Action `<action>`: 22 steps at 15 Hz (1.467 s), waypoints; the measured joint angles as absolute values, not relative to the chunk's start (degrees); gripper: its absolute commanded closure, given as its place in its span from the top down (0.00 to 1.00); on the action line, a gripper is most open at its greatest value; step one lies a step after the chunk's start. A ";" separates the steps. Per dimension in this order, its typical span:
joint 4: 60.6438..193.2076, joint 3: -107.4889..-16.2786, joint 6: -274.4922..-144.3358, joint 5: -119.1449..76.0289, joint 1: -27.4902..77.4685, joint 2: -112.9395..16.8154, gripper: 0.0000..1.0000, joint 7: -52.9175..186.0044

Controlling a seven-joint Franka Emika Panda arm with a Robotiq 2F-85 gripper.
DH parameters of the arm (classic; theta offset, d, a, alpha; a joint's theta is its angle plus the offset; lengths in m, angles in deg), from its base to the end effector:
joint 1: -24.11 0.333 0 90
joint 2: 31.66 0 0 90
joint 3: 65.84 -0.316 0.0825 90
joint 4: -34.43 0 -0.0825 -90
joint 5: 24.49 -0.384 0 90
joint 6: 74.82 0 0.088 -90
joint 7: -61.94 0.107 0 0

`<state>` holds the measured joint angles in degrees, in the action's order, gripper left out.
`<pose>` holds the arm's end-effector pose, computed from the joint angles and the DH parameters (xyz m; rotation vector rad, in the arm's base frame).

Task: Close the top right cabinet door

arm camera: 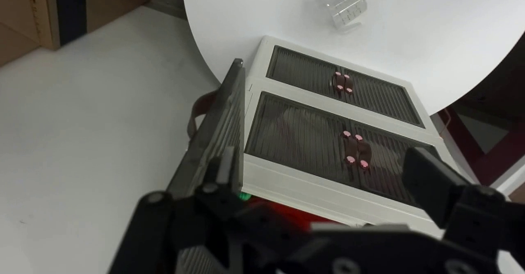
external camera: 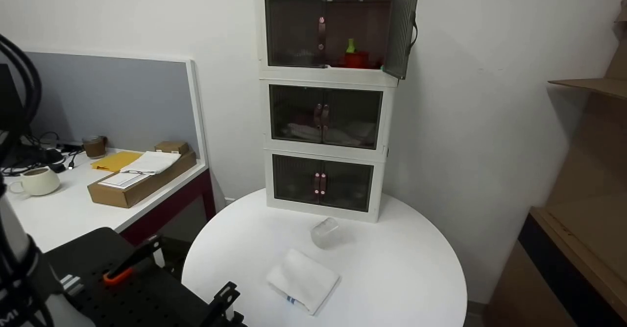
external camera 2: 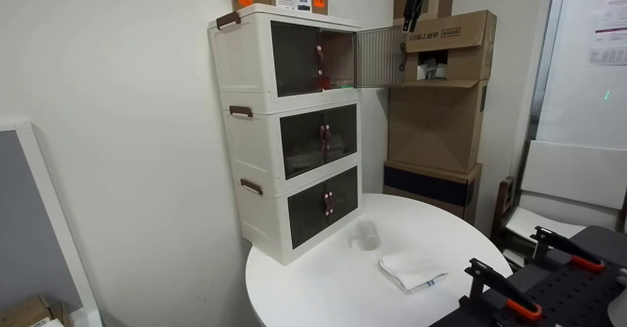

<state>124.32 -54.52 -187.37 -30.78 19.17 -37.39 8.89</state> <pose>0.5976 -0.1606 0.6083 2.8688 0.9175 0.4468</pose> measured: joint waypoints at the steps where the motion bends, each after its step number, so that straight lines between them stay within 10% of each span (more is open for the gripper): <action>1: 121.41 -54.92 -186.12 -31.03 18.45 -39.37 1.00 8.15; 22: 89.87 -62.60 -173.11 -30.32 13.83 -60.08 1.00 5.85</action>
<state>89.87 -62.60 -173.11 -30.32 13.83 -60.08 5.85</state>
